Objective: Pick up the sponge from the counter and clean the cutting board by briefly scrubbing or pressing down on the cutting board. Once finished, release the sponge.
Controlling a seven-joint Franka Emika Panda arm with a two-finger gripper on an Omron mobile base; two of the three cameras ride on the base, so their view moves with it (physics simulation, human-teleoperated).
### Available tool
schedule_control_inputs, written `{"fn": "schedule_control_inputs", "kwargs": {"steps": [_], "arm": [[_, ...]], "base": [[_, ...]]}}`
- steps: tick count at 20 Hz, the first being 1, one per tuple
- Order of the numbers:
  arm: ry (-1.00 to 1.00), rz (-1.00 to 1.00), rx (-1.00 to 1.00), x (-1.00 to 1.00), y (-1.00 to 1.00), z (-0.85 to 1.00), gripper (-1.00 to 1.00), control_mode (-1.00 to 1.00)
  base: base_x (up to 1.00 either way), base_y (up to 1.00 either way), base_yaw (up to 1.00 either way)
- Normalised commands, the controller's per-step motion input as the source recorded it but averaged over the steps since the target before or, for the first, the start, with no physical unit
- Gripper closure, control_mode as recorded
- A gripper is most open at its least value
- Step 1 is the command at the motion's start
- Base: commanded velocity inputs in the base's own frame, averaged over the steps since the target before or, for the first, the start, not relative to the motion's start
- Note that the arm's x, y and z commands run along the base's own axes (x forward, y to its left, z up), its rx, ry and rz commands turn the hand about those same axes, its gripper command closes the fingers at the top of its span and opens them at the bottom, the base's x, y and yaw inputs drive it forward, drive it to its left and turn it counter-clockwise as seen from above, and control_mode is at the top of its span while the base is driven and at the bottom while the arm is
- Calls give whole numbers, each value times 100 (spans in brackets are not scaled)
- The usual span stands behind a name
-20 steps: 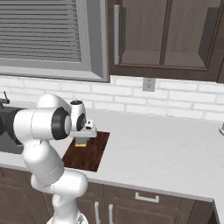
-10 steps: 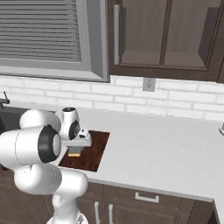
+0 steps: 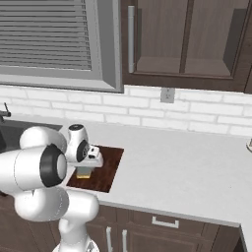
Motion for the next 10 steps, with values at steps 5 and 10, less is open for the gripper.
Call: {"fn": "schedule_control_inputs", "kwargs": {"steps": [5,10], "arm": [[0,-3,-2,70,-6,-7,100,-100],[-1,-3,0,42,-28,0,100,-100]], "base": [[0,0,0],[0,0,0]]}}
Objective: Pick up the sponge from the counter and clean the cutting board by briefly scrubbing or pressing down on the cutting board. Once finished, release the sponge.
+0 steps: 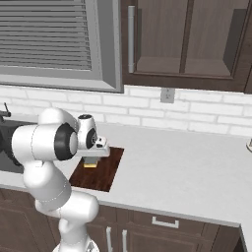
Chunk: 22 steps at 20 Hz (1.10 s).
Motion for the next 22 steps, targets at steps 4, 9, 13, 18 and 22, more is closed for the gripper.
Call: {"fn": "schedule_control_inputs", "kwargs": {"steps": [4,9,13,18,22], "arm": [[-4,-2,0,26,-28,0,100,-100],[-7,0,-2,3,-16,-6,100,-100],[-2,0,-2,-25,-1,-25,100,-100],[0,0,-4,-46,0,-33,100,-100],[0,0,-2,-57,0,-25,100,-100]], "base": [[0,0,0],[0,0,0],[0,0,0],[0,0,0],[0,0,0]]}}
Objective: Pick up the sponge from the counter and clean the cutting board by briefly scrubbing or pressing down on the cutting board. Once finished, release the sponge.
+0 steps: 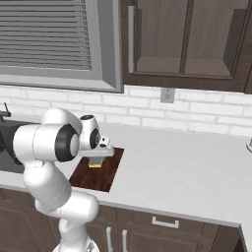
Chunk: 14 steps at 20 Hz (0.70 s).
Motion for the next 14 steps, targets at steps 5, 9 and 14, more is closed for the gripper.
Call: {"fn": "schedule_control_inputs", "kwargs": {"steps": [5,9,14], "arm": [[0,0,-1,-35,0,-15,100,-100],[0,0,-1,-7,0,-11,100,-100],[-4,0,-2,13,-3,-6,100,-100]], "base": [[0,0,0],[0,0,0],[0,0,0]]}}
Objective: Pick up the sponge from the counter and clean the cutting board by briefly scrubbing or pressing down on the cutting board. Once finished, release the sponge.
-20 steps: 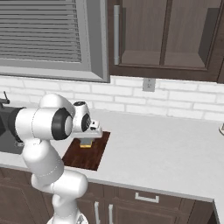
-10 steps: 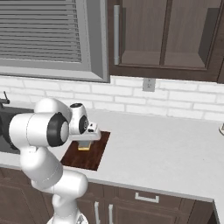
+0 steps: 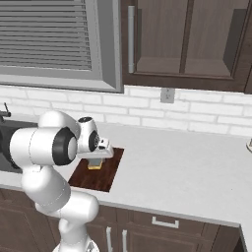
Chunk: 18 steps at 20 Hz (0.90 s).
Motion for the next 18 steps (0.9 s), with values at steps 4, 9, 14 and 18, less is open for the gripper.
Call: {"fn": "schedule_control_inputs", "kwargs": {"steps": [4,9,14,18], "arm": [[-9,0,-1,36,-15,-1,100,-100],[-12,0,0,33,-30,0,100,-100],[-10,0,0,26,-28,0,100,-100],[-1,-1,0,7,-17,0,100,-100]], "base": [[0,0,0],[0,0,0],[0,0,0],[0,0,0]]}}
